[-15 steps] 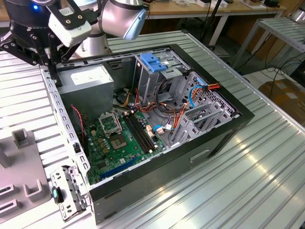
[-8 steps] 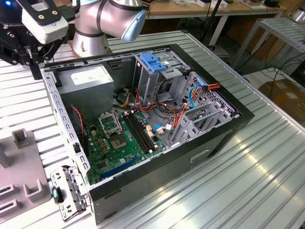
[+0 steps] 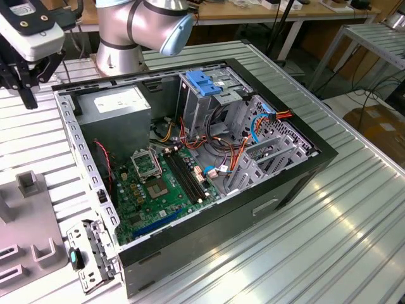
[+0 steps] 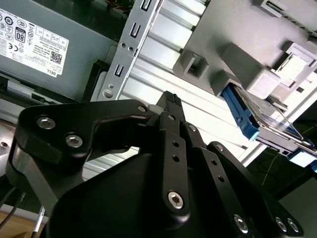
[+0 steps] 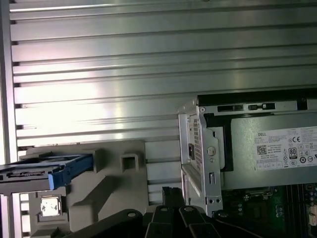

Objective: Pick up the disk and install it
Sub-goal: 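Reach for the disk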

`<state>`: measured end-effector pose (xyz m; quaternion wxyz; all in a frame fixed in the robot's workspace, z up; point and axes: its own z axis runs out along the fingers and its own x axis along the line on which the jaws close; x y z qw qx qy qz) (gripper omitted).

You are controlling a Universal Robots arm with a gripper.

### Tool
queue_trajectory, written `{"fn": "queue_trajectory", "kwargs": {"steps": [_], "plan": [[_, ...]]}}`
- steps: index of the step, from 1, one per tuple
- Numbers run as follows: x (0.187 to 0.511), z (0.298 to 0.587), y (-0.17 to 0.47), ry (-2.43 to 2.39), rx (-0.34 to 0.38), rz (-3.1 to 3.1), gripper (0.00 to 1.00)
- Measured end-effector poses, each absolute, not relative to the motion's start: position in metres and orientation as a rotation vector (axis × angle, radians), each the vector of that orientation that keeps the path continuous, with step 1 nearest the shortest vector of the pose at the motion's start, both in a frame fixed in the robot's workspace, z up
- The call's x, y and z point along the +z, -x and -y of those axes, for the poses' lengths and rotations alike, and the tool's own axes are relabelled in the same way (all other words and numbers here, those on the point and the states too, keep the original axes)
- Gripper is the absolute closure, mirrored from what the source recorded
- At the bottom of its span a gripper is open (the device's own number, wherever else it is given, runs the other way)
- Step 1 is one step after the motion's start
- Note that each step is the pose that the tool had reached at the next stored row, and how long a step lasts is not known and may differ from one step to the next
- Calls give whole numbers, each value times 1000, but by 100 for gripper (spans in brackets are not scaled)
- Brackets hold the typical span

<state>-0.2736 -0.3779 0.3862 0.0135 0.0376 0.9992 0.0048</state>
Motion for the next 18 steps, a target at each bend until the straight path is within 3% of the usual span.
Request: {"fn": "queue_trajectory", "kwargs": {"steps": [18], "plan": [[385, 376, 313, -117, 15, -3113, 89]]}}
